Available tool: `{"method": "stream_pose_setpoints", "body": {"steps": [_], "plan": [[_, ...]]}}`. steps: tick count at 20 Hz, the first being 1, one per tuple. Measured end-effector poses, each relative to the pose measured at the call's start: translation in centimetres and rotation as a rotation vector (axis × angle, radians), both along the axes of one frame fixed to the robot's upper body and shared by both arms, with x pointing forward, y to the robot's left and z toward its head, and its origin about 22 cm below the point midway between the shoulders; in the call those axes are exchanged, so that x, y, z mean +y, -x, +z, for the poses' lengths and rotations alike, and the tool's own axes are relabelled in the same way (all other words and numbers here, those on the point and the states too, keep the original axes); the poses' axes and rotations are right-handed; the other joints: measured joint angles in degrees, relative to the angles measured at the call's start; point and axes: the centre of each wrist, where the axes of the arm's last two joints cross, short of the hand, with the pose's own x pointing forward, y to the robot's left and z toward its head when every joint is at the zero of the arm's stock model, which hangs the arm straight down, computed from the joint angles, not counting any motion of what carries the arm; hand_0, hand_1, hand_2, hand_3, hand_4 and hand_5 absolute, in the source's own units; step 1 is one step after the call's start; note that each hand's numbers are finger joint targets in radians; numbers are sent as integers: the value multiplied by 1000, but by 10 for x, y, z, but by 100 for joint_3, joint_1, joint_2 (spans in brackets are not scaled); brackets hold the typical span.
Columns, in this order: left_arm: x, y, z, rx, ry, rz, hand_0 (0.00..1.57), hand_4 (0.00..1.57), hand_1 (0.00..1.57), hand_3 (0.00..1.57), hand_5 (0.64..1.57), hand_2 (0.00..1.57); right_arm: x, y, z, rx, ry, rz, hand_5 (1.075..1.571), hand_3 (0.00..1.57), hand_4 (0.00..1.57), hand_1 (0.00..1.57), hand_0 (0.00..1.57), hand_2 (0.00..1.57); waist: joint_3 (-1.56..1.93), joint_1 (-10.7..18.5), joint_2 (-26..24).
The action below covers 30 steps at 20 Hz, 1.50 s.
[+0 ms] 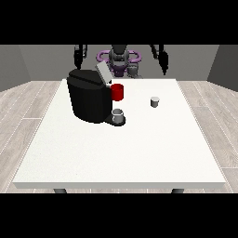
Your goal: Insert the coffee pod into the coffee machine and close the lid
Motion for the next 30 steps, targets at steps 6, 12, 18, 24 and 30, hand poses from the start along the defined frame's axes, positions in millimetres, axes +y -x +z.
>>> {"method": "stream_pose_setpoints", "body": {"steps": [6,12,18,24,30], "plan": [[7,-11,9,-78,19,-116,0,617,0,0,1571,0,-3,3,-13,2,-34,11,1571,0,328,0,0,0,38,-227,80],[33,-30,22,-62,-132,-172,0,0,0,0,1571,0,4,-4,-6,-89,-112,6,1571,0,339,0,0,0,47,-559,261],[62,-48,24,-31,-334,-145,0,0,0,0,1571,0,15,-9,5,-159,-107,68,1571,0,302,0,0,0,47,-903,647],[99,-69,31,-22,-507,-89,0,0,0,0,1571,0,27,-16,20,-243,-116,129,1571,0,403,0,0,0,45,-1245,1214],[114,-90,39,5,-638,-83,0,0,0,0,1571,0,34,-22,20,-272,-101,123,1571,0,494,0,0,0,45,-1385,1620]]}}
